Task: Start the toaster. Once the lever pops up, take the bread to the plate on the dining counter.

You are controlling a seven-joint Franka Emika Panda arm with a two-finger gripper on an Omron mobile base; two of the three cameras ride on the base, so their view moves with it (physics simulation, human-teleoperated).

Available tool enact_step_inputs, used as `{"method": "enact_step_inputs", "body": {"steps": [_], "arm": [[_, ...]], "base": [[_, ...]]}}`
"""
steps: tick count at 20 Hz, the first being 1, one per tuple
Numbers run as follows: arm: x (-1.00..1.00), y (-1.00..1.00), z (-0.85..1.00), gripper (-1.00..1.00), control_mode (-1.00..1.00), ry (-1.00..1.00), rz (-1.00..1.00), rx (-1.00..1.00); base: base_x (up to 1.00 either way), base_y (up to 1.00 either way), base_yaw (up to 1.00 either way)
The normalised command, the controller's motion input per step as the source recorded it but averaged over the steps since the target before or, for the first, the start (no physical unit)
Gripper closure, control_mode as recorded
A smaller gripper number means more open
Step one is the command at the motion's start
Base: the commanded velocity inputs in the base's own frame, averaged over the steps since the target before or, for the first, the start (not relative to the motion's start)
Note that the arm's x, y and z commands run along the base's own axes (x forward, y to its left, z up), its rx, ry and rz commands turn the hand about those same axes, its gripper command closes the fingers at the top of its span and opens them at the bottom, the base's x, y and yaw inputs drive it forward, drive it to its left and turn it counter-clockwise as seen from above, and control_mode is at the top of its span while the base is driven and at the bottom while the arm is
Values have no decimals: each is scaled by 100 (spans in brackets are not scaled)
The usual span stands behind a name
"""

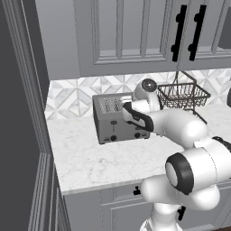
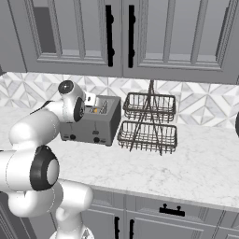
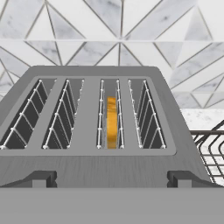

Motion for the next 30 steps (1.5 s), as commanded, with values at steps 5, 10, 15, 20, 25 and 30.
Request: {"method": "enact_step_inputs", "body": {"steps": [5,10,15,20,25,30], "arm": [[0,0,0,-100,-100,0,0,0],[0,0,0,-100,-100,0,0,0],[0,0,0,-100,-100,0,0,0],[0,0,0,-100,-100,0,0,0],[0,0,0,-100,-100,0,0,0],[0,0,0,-100,-100,0,0,0]], "base": [[0,0,0],[0,0,0],[0,0,0],[0,0,0],[0,0,0],[0,0,0]]}}
